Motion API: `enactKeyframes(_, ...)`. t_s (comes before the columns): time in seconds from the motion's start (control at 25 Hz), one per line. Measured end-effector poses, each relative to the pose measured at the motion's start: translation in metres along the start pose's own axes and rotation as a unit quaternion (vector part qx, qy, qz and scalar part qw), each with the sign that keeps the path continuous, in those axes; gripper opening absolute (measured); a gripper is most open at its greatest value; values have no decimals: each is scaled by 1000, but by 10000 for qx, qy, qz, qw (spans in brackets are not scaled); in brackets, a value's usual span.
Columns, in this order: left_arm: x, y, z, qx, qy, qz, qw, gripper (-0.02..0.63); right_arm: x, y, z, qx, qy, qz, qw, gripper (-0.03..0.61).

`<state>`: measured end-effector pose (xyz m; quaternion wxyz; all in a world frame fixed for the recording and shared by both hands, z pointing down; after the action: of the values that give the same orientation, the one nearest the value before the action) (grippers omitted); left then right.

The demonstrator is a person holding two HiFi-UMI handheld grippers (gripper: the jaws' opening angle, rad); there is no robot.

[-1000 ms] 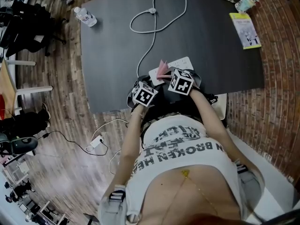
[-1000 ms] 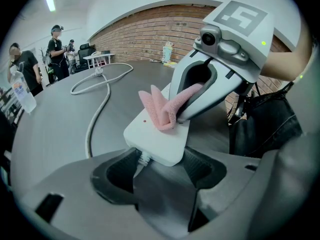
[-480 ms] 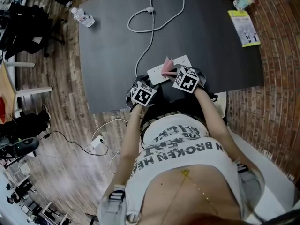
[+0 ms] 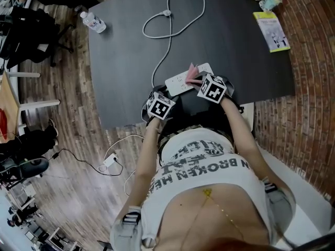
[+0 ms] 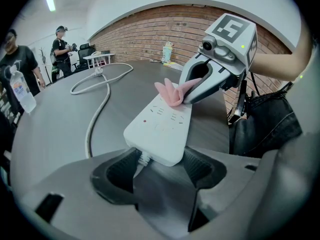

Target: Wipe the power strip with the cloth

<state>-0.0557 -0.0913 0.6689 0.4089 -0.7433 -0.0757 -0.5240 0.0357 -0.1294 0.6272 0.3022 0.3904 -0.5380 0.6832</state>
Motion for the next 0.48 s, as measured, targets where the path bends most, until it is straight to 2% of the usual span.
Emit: enactKeyframes(0.48, 2, -4, -1, 18, 15, 14, 10000, 276, -16, -29, 20, 406, -337, -95, 9986, 15)
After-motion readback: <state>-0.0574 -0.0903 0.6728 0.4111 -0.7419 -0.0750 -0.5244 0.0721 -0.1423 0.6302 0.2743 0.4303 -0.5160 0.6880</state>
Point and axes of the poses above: the fingertips, and each gripper's own axes: x forward along the fingers, z to its right, y out of its top, the point moved 2 cm from there along -x, backward along the fingers, and after that the axes turned 4 degrees about y, right-handed, at the moved point
